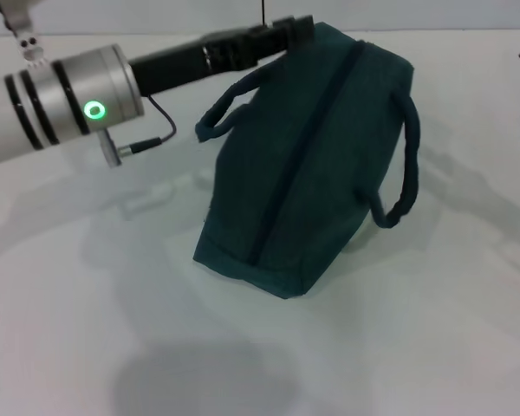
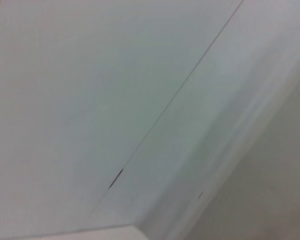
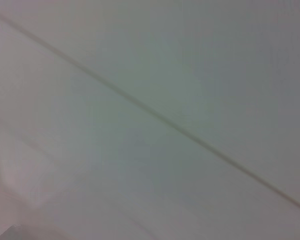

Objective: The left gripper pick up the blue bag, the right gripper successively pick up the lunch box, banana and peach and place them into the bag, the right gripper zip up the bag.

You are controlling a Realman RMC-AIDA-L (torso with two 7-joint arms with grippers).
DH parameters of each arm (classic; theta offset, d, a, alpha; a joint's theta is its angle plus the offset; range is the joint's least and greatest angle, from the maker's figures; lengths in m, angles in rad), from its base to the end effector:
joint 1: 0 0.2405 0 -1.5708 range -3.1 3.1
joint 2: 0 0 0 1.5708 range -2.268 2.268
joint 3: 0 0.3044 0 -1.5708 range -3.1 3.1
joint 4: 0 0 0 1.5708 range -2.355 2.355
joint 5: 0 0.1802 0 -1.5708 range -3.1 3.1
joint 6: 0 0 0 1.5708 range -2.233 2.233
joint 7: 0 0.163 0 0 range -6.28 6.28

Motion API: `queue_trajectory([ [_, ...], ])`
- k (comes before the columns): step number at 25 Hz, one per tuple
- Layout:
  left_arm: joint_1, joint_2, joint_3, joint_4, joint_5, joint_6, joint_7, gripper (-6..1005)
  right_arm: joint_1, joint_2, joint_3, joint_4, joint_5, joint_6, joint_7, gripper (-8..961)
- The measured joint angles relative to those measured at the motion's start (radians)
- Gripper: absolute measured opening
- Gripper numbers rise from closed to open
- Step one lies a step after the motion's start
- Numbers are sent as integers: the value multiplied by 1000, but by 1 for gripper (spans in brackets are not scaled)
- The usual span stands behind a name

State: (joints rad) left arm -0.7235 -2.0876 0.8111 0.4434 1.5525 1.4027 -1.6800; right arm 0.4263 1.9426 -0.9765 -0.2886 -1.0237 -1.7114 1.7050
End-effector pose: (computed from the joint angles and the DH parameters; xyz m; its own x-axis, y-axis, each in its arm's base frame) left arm -0.1826 0.3976 -0.0483 0.4004 0.5257 0.7506 0.6554 -0.7367 0.1664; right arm 0.2765 0.3243 0.0427 -0.0185 -0.4824 -0.8758 -0.6753 -0.6399 0.3667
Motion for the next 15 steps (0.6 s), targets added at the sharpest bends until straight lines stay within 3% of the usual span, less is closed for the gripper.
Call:
queue_trajectory([
  [8,62,7,-5,145,-54,167,-18,509,11,10,-9,-54,-31,-189,-219,813],
  [15,155,39,8,330,1,423,17,812,13,16,-11,-158,-260,-229,-353,820],
])
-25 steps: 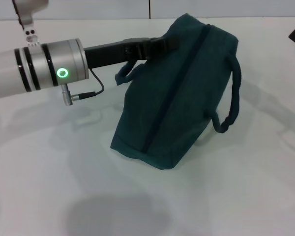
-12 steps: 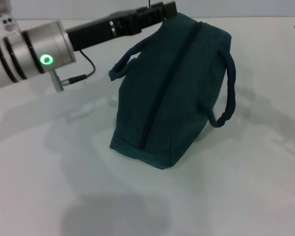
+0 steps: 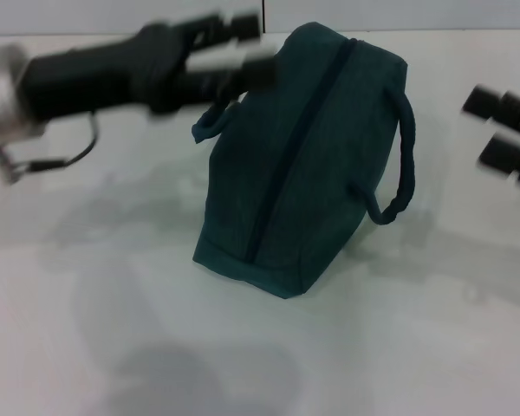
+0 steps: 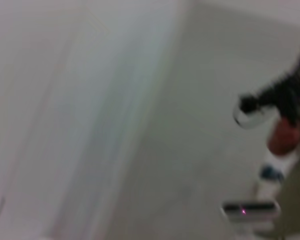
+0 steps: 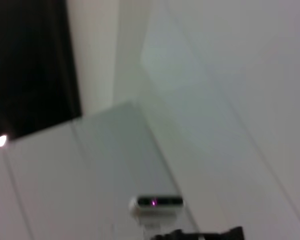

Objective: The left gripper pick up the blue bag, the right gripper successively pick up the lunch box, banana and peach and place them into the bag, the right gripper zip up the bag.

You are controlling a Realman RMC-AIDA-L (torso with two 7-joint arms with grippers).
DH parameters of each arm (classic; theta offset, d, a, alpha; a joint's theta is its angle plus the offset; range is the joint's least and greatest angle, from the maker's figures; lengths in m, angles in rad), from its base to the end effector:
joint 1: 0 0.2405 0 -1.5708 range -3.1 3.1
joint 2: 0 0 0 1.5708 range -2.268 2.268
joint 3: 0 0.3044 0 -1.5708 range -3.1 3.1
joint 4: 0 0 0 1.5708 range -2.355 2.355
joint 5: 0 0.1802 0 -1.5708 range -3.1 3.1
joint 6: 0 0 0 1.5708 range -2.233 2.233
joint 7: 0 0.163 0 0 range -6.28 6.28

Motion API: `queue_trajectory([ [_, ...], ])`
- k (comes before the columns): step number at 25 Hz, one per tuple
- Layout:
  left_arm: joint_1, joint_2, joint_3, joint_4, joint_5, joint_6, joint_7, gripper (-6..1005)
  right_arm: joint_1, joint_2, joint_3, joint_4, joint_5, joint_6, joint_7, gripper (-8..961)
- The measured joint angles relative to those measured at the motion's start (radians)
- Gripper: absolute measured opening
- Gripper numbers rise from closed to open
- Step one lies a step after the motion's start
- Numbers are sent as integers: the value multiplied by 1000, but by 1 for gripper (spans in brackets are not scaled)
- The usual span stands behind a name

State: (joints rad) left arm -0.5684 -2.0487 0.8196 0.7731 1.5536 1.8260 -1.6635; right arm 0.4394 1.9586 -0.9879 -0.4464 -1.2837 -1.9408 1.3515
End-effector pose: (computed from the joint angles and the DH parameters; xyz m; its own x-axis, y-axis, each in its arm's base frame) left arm -0.1855 0.3321 0.0133 0.5765 0.3093 0.7563 0.3190 -0.9373 0.1401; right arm 0.2401 0.2856 0.0249 0.4237 -0.2665 -0.8657 -0.3202 -0.9381 0.1320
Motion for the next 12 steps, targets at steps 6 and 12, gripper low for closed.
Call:
queue_trajectory([
  [6,91,27,15,44,72,87,78,892,0,35,0,-15,-120,3,-158,849],
  [12,163,38,17,29,116,118,186,893,13,64,-94,-26,-218,134,-245,862],
])
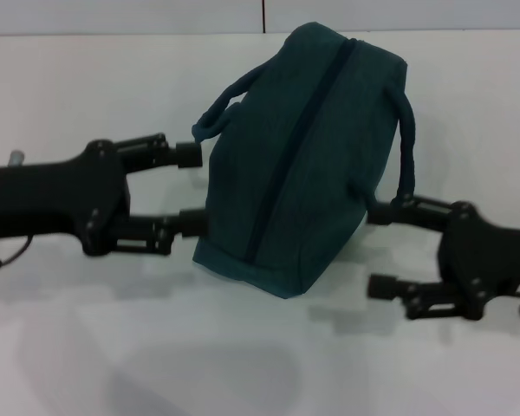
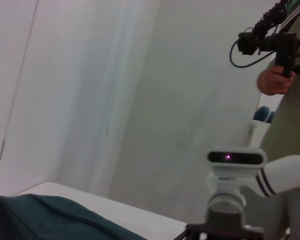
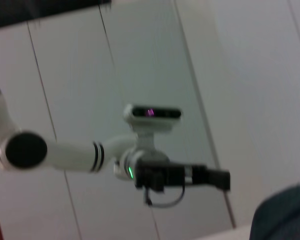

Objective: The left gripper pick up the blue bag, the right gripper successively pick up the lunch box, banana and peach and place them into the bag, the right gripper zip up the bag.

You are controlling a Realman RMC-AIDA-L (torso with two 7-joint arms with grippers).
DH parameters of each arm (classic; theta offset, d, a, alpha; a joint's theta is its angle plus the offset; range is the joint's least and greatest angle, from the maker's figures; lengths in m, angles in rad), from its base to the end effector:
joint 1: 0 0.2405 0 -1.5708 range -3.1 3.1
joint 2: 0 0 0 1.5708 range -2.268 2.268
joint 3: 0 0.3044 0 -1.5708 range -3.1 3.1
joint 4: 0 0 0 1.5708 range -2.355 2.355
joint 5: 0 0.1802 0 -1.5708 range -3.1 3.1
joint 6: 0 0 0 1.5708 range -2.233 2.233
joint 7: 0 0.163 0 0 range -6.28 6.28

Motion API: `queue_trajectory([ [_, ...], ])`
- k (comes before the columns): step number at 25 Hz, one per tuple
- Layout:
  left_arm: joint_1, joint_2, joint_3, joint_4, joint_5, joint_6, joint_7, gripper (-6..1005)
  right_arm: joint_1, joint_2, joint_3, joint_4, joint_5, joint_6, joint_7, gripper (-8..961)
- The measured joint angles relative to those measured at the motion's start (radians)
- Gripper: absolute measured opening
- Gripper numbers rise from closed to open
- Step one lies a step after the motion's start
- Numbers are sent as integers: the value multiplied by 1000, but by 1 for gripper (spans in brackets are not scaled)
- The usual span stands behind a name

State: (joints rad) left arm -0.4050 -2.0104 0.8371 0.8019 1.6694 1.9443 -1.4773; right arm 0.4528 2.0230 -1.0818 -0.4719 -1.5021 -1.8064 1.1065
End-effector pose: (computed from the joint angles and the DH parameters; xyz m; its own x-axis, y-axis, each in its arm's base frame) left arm -0.2459 0.2771 0.0154 0.6994 0.2550 0.6677 0.2748 -0.9583 0.0782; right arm 0.2423 0.2734 -0.0398 0.6665 -0.1686 -0.7261 -0.1963 -0.9794 0.0472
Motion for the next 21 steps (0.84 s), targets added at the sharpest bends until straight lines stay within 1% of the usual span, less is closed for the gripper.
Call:
queue_trajectory([
  [3,10,5,0,-50,3,19,82,893,17,4,-54,29,4,52,-44,861],
  [5,12,13,0,-91,6,21,125,893,26,4,-72,53,19,60,-68,862],
  [8,22,30,-2,-148,15,22,181,893,40,5,-88,79,41,64,-83,863],
  [9,27,32,-1,-155,17,22,189,893,41,5,-88,79,43,67,-87,863],
  [13,48,31,1,-159,24,22,211,893,42,5,-92,81,53,70,-91,864],
  [21,66,27,0,-156,35,28,213,893,48,5,-96,82,50,81,-91,864],
])
